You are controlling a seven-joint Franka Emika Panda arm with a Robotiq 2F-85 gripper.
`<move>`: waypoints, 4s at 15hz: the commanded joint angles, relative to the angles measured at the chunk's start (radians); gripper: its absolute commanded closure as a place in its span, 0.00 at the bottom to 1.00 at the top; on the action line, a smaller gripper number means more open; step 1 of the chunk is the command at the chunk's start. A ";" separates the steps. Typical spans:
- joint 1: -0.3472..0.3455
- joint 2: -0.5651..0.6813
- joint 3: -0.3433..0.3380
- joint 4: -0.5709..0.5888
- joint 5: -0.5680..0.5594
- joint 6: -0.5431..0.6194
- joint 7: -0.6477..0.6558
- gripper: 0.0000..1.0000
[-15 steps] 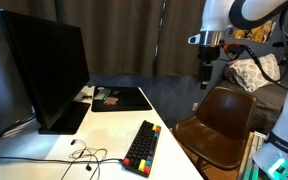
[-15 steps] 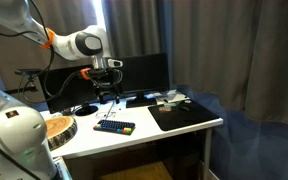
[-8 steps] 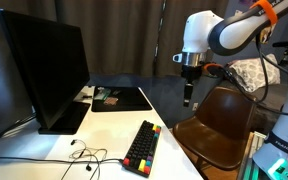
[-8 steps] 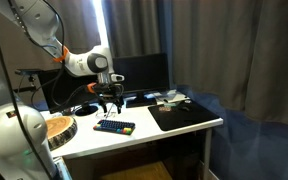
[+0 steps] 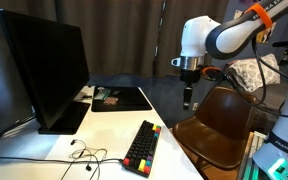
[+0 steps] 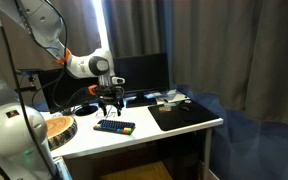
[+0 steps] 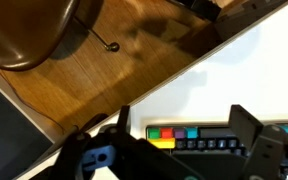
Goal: Move the computer keyboard forward towards the desktop computer monitor
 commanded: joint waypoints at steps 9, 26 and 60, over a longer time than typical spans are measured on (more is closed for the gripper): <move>0.012 0.307 0.018 0.042 0.043 0.130 0.017 0.50; 0.116 0.583 -0.147 0.119 -0.378 0.566 0.508 1.00; 0.241 0.666 -0.276 0.254 -0.420 0.572 0.569 1.00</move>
